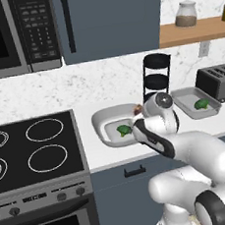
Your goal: Place one broccoli and one steak in each tupperware on the nearby counter, to pack two identical lunches.
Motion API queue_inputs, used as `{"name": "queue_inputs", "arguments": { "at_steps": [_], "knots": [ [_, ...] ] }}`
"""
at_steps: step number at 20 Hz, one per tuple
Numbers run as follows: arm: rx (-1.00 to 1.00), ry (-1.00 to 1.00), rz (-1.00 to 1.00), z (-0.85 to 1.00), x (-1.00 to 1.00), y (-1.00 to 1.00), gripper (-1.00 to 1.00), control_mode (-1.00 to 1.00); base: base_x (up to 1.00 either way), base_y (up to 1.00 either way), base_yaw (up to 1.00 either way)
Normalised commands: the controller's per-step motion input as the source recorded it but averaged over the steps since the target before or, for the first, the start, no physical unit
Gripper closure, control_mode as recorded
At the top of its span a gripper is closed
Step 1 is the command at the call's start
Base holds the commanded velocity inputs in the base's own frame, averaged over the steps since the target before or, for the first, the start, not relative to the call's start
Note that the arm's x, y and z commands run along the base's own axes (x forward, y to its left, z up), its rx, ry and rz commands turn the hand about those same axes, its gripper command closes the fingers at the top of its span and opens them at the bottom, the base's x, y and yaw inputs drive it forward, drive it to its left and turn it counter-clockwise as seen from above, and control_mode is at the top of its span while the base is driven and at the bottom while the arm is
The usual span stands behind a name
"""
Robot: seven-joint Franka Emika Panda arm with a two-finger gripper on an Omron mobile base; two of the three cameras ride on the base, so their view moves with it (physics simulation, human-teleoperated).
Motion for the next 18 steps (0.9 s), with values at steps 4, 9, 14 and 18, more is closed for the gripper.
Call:
{"name": "queue_inputs", "arguments": {
  "at_steps": [4, 9, 14, 18],
  "knots": [
    [0.0, 0.15, 0.0, -0.22, 0.41, 0.0, 1.0, -1.0, 0.0, 0.0, 0.0],
    [-0.01, 0.05, 0.0, -0.3, 0.51, 0.0, 1.0, -1.0, 0.0, 0.0, 0.0],
    [0.0, 0.0, 0.0, -0.22, 0.42, 0.0, 1.0, -1.0, 0.0, 0.0, 0.0],
    [0.0, 0.0, 0.0, -0.23, 0.26, 0.0, -1.0, -1.0, 0.0, 0.0, 0.0]
  ]
}}
